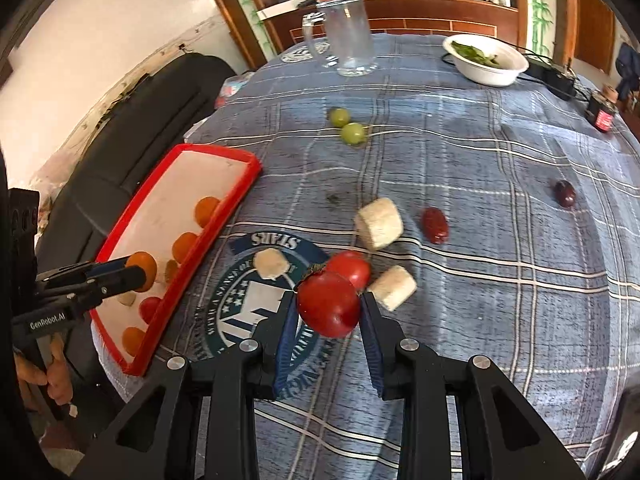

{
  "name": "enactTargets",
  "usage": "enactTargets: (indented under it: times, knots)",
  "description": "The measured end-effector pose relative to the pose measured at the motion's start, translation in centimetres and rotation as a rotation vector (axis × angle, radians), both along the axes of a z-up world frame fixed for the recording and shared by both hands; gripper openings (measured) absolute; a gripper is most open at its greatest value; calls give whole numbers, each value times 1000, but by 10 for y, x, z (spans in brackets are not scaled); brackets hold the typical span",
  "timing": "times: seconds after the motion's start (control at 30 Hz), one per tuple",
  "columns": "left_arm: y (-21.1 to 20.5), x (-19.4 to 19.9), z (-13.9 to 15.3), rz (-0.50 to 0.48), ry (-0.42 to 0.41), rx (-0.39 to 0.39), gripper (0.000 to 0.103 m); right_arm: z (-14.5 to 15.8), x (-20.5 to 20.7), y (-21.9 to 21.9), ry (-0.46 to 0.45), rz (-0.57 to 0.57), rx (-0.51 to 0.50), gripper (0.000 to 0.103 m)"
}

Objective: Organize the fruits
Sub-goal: 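Carry the orange with left tool while right tool carries the tomato over the tray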

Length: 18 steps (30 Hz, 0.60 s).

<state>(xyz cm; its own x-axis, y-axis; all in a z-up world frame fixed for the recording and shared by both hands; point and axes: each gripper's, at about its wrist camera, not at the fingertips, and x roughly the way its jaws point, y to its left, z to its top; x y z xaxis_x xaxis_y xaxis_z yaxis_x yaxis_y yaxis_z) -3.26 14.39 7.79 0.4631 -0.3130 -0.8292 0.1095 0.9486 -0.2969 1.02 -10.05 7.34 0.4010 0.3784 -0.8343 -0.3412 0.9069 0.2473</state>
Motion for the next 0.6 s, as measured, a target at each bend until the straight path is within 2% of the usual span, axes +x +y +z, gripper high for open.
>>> enactTargets:
  times: [0.3, 0.6]
  knots:
    - [55, -7, 13, 155, -32, -10, 33, 2, 0, 27, 2, 72, 21, 32]
    - [95, -14, 10, 243, -33, -7, 33, 8, -4, 73, 2, 194, 39, 31]
